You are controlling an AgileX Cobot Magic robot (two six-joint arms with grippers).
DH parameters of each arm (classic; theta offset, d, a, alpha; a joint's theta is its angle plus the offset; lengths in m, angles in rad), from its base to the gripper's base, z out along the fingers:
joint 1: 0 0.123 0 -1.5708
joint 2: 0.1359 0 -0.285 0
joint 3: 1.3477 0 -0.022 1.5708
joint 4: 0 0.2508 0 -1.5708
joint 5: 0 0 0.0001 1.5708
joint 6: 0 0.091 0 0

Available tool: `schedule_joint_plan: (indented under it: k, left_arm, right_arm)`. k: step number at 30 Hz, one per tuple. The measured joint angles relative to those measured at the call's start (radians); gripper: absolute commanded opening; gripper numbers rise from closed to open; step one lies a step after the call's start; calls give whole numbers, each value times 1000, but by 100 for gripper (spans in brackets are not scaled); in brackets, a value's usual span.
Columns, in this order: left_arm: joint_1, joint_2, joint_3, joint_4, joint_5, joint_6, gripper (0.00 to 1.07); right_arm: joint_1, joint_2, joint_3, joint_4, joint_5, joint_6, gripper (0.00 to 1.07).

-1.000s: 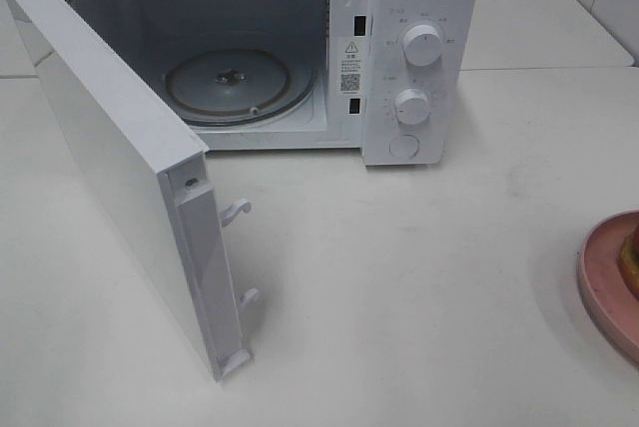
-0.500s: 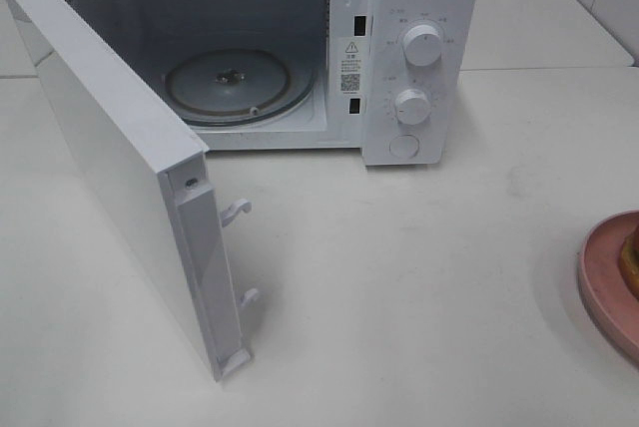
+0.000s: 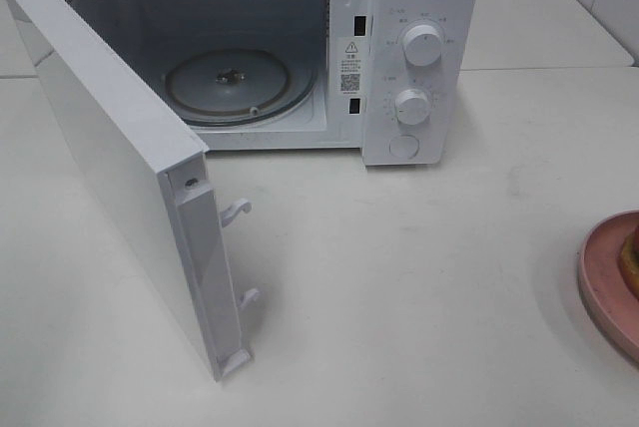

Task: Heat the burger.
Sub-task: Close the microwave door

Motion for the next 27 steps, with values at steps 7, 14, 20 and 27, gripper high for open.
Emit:
schedule_joint_plan:
  k: [7, 14, 20, 27]
  left_arm:
    - [0, 140, 0, 4, -131, 1, 0]
    - [-15, 245, 37, -3, -329, 53, 0]
    - [-20, 326, 158, -81, -610, 146, 0]
    - [-20, 442, 295, -123, -948, 191, 0]
  right_arm:
    - [0, 0, 0, 0, 0, 0, 75]
    - [0, 0, 0, 0, 0, 0, 75]
    - [0, 0, 0, 0, 0, 0, 75]
    - [0, 0, 0, 0, 0, 0, 75]
